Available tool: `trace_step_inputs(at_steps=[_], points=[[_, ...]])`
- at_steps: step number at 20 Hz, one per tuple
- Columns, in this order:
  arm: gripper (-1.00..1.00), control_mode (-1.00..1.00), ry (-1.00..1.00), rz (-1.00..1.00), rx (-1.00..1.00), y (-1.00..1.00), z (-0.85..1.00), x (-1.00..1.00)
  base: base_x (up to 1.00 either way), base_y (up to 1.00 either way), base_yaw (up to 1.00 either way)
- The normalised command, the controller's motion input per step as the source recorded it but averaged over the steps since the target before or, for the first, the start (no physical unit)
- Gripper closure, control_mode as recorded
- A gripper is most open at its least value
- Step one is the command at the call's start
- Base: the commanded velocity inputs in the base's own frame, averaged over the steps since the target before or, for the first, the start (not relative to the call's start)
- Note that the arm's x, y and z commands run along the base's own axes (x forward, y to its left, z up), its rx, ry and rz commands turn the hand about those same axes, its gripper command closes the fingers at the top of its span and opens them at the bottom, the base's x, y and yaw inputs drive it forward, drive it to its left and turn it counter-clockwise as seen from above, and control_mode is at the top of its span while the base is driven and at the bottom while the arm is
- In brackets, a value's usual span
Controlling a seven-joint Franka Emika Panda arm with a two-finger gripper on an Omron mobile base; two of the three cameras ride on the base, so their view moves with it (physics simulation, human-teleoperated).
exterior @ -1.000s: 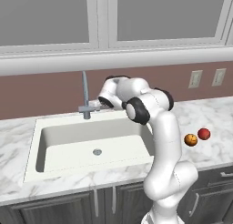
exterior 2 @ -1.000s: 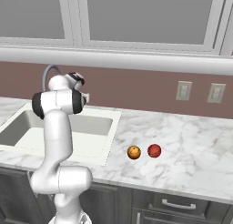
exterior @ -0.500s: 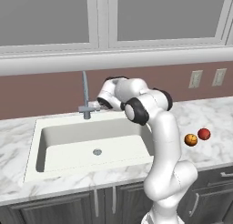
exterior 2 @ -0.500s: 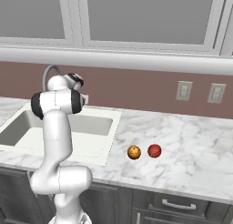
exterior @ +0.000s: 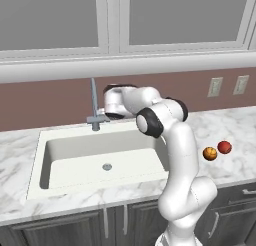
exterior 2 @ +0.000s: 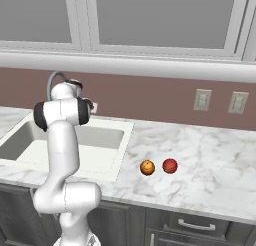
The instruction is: Turn on the sink faucet. Then move the onion from the counter to the sink. Turn off the sink. Move the vegetable from the sink to the pot next to the stove. Finally move the pot to the front left burner.
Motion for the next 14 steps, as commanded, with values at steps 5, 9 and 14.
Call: trace_step_inputs(at_steps=[5, 9, 14], points=[[1.00, -1.00, 0.23, -0.01, 0.00, -0.58, -0.24, 0.00, 0.00, 0.00, 0.00], [1.00, -1.00, 0.21, 0.00, 0.00, -0.61, -0.33, 0.00, 0.00, 0.00, 0.00], [1.00, -1.00, 0.18, 0.00, 0.00, -0.60, -0.37, 0.00, 0.00, 0.00, 0.00]])
